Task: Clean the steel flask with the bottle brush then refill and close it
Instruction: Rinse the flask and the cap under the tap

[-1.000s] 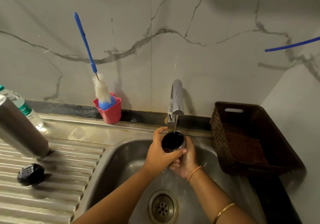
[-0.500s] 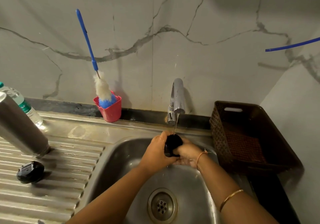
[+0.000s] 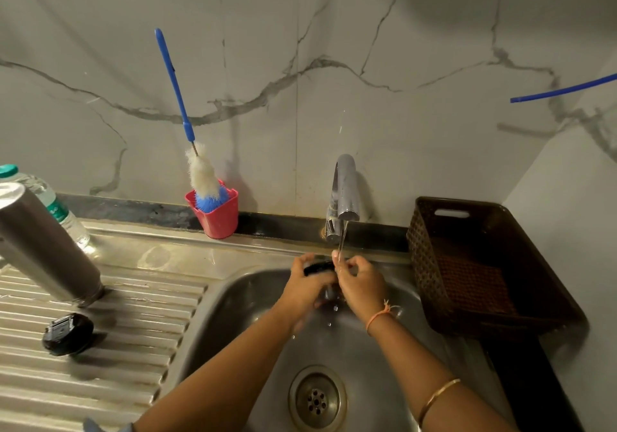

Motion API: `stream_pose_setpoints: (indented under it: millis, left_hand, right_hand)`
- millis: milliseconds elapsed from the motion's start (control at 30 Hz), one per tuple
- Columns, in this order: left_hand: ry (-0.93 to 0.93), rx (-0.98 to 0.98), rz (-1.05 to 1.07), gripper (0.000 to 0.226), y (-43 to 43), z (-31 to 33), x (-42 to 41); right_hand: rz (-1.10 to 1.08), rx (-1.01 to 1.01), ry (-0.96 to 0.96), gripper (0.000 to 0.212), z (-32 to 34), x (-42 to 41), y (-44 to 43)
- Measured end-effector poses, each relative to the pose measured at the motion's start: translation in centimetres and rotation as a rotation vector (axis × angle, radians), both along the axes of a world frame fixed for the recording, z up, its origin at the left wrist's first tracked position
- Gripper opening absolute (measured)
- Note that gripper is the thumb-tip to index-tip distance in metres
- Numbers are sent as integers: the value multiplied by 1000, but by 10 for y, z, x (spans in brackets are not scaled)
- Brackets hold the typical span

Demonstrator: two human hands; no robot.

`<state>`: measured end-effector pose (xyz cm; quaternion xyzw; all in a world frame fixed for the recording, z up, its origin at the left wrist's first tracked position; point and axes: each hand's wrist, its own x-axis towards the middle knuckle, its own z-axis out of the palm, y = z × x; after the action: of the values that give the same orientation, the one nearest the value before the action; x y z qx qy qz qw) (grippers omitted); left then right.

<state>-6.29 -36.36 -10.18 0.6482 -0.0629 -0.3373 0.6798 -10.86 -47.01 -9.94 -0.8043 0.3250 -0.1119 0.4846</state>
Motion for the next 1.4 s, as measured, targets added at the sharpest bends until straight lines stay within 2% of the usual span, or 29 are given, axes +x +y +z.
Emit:
stream_pose_setpoints:
  millis: [33, 67, 100, 167, 267, 367, 467, 533, 567, 667, 767, 867, 900, 967, 1033, 1133, 1200, 1233, 1300, 1333, 1400]
  left_hand:
    - [242, -79, 23, 47, -2, 3, -2]
    - [394, -115, 27, 48, -5, 3, -2]
    - [466, -115, 21, 52, -6, 3, -3]
    - [525, -86, 7, 62, -10, 3, -5]
    - [671, -75, -31, 67, -12, 4, -4]
    - [746, -197, -2, 55, -12, 5, -5]
    - [670, -388, 132, 50, -14, 2, -13]
    - [648, -480, 214, 48, -14, -1, -14]
    - [655, -499, 253, 46, -15, 1, -14]
    - [560, -401, 326, 38, -24, 7, -13]
    - [194, -130, 384, 21, -36, 11, -13]
    - [-445, 136, 335, 7, -42, 1, -12]
    - [-571, 161, 297, 8, -44, -2, -11]
    - [-563, 93, 250, 11, -47, -2, -9]
    - [-393, -2, 229, 15, -44, 4, -7]
    - [15, -109, 190, 32, -33, 8, -2]
    - [182, -101, 191, 35, -20, 4, -3]
    - [156, 17, 178, 35, -13, 1, -2]
    - [-58, 335, 74, 34, 6, -10, 3]
    - [-147, 460, 3, 33, 16, -16, 5]
    - [-330, 667, -226, 33, 38, -22, 1]
  right_hand:
    - [-24, -56, -61, 29, -5, -2, 3]
    - [-27, -97, -119, 27, -10, -4, 6]
    - [-17, -126, -158, 25, -15, -6, 8]
    - [28, -179, -199, 33, -19, -8, 10]
    - [129, -537, -105, 66, -18, -10, 8]
    - [275, -813, 11, 72, -4, -10, 6]
    - [368, -785, -10, 61, 12, -2, 7]
    - [343, -650, 31, 47, 19, 9, 11]
    - [304, -507, 74, 43, 21, 14, 13]
    - [56, 173, 93, 38, 22, 21, 18]
    - [-93, 823, 43, 42, 22, 12, 18]
    - [-78, 1102, -29, 50, 15, -1, 11]
    - [-78, 1143, -72, 48, 15, -4, 9]
    - [-104, 1156, -143, 44, 16, -6, 7]
    - [-100, 1039, -163, 39, 18, -3, 10]
    - [-1, 483, -72, 35, 17, 3, 14]
    - [102, 109, -29, 33, 17, 0, 9]
    - [197, -54, 26, 34, 20, -3, 6]
    - [390, -294, 200, 43, 20, -10, 4]
    - [444, -324, 262, 45, 20, -12, 3]
    - [465, -154, 254, 36, 26, -20, 7]
